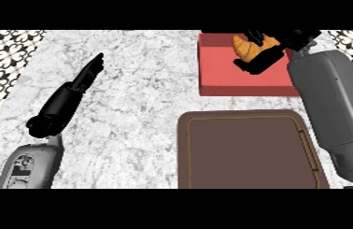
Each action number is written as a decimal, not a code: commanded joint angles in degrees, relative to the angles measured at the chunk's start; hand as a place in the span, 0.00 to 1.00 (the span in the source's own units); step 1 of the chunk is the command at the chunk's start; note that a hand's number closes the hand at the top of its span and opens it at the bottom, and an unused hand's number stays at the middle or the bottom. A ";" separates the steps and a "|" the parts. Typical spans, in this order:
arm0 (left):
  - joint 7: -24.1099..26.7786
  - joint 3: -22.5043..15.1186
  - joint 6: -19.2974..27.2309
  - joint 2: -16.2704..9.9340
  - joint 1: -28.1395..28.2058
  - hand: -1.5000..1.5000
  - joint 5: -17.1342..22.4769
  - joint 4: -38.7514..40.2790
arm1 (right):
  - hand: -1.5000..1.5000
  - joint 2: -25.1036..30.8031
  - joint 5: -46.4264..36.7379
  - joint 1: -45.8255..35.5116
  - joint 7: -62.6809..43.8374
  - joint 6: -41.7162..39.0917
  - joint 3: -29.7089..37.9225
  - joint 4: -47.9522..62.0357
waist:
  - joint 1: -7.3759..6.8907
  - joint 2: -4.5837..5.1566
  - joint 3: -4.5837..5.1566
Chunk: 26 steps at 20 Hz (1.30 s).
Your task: Pick the croissant from the tray and place it in the cardboard box
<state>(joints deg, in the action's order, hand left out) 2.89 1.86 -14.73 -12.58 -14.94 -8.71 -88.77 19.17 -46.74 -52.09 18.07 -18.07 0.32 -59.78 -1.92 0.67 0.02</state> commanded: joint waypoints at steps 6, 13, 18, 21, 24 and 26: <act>0.97 -1.24 0.05 1.06 -0.78 0.50 -0.93 1.04 | 1.00 6.48 -7.75 -9.88 11.12 -2.91 -4.33 26.01 | -1.72 0.75 -0.04; 4.04 -0.49 -0.10 0.73 0.49 0.50 -0.91 2.28 | 0.00 7.26 -12.19 -11.97 21.42 -3.83 -8.12 37.24 | -1.66 0.77 -0.07; 0.01 -0.90 -1.08 0.29 -0.07 0.50 -0.45 -1.05 | 0.00 6.68 -7.01 -13.63 30.34 -3.69 -3.13 40.86 | -2.31 0.68 -0.19; 1.61 0.66 -1.01 0.03 -1.06 0.50 0.28 2.30 | 0.00 6.68 3.47 -16.27 32.25 -9.51 6.30 41.59 | -1.05 0.66 -0.19; 2.09 -0.90 -0.36 0.96 -0.41 0.50 -0.98 1.88 | 0.00 3.92 13.74 -16.36 26.88 -14.20 16.01 46.66 | -1.38 0.99 -0.28; 1.34 -0.40 -1.31 0.57 0.11 0.50 0.17 1.05 | 0.00 4.57 18.30 -17.94 21.96 -17.66 20.43 49.66 | -1.51 0.43 -0.18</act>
<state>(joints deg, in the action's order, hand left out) 4.51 1.45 -15.40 -11.93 -15.23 -9.08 -87.46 24.16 -37.43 -67.79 41.03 -26.66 12.04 -14.84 -3.32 1.38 -0.22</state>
